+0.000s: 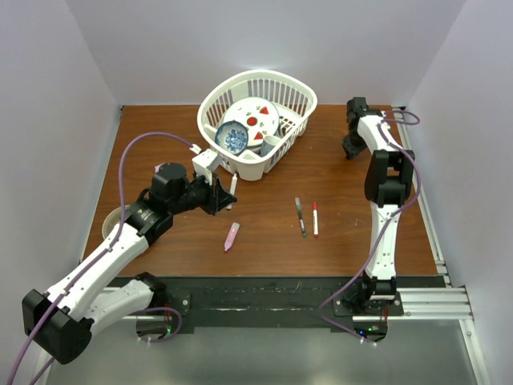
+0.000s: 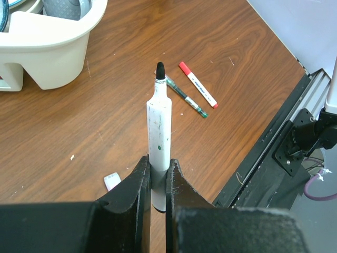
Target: Insert the pens into the pen caps
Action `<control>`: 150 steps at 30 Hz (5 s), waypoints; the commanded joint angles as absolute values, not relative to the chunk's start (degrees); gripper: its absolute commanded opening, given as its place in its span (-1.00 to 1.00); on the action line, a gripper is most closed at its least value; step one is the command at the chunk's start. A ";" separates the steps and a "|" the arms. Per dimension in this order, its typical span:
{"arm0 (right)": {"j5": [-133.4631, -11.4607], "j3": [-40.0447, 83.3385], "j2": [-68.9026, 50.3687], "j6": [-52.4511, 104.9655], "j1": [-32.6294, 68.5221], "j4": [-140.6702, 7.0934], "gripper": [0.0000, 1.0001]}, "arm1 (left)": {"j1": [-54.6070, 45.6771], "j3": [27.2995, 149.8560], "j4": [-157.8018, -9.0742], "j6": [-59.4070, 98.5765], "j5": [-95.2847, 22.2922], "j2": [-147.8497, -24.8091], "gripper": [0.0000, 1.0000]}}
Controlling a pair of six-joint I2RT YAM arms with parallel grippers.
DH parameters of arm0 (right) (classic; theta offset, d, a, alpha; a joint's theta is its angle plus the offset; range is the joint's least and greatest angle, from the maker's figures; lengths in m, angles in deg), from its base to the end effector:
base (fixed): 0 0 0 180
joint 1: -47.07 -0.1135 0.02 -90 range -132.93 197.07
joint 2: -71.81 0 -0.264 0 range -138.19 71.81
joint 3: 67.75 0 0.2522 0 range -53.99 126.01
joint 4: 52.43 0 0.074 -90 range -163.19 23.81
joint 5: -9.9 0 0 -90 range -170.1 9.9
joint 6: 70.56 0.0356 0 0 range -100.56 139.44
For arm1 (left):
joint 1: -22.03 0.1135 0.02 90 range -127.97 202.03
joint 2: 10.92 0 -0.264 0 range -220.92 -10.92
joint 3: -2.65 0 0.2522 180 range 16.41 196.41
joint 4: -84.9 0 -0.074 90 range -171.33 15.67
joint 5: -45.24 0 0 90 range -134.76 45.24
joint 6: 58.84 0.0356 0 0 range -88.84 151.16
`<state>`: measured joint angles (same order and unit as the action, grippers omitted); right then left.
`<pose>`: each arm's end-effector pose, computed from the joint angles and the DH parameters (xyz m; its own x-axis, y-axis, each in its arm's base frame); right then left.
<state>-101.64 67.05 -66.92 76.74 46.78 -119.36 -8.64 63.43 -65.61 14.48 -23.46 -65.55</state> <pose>0.5052 -0.0105 0.1692 -0.4130 0.7807 -0.4690 0.8575 0.5069 0.0885 0.1795 -0.1215 0.3133 -0.5452 0.0124 -0.8382 0.6322 0.6627 -0.4014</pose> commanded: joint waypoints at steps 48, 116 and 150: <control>-94.44 3.85 -31.20 49.95 36.62 -94.41 -0.73 | -8.46 61.67 -69.12 13.07 -21.04 -61.64 -1.00; -60.77 -16.63 27.34 67.87 18.25 -57.93 -0.88 | -24.37 56.49 -126.33 -20.42 -3.10 -91.34 -1.00; -63.40 -13.56 29.19 66.55 18.24 -61.10 -0.89 | -24.37 54.20 -129.67 -22.27 -1.34 -91.34 -1.00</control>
